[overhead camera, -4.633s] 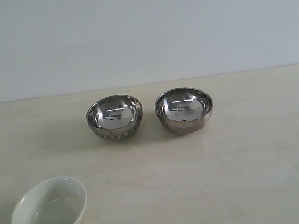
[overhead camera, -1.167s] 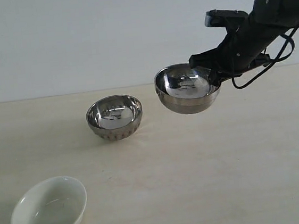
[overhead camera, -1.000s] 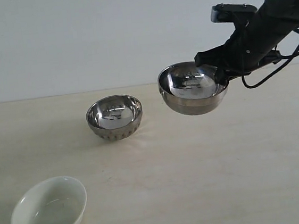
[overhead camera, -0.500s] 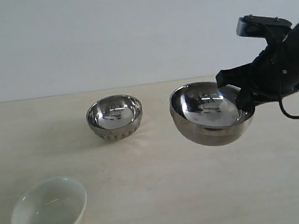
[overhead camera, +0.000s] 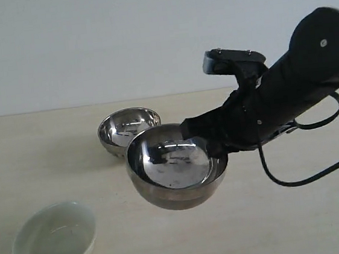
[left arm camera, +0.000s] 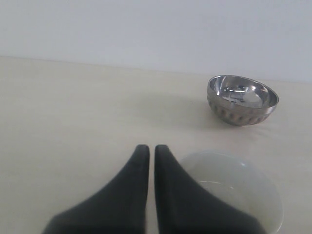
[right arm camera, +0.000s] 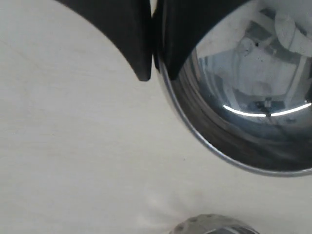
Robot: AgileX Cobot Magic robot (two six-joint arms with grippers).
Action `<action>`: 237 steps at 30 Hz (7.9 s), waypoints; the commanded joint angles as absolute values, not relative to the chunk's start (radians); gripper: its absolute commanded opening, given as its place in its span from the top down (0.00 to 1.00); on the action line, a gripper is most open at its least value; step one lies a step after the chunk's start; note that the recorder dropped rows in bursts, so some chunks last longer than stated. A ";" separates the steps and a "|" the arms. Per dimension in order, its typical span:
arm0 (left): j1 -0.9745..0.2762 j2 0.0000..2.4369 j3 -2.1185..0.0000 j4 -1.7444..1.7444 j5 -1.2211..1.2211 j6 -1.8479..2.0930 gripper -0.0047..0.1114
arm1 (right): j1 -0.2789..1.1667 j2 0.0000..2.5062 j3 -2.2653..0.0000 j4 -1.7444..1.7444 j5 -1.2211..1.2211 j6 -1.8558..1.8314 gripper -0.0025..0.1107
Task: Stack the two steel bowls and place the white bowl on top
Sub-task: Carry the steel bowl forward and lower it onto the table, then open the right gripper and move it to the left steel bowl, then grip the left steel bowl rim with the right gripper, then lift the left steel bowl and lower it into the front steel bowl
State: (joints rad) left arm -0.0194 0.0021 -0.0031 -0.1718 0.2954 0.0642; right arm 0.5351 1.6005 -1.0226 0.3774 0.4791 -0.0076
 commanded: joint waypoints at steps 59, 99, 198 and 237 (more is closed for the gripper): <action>-0.016 0.000 0.000 -0.167 0.293 0.055 0.93 | 0.637 1.907 -1.020 0.405 0.045 -0.009 0.98; -0.016 0.000 0.000 -0.167 0.293 0.055 0.93 | 0.637 1.907 -1.040 0.410 0.000 0.012 0.65; -0.016 0.000 0.000 -0.167 0.293 0.055 0.93 | 0.549 1.834 -1.528 0.090 0.662 0.216 0.98; -0.016 0.000 0.000 -0.167 0.293 0.055 0.93 | 0.593 1.849 -1.222 0.272 0.428 0.119 0.98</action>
State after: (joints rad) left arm -0.0194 0.0021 -0.0031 -0.1718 0.2954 0.0642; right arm 0.5891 1.8545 -1.2219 0.2640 0.4511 0.1281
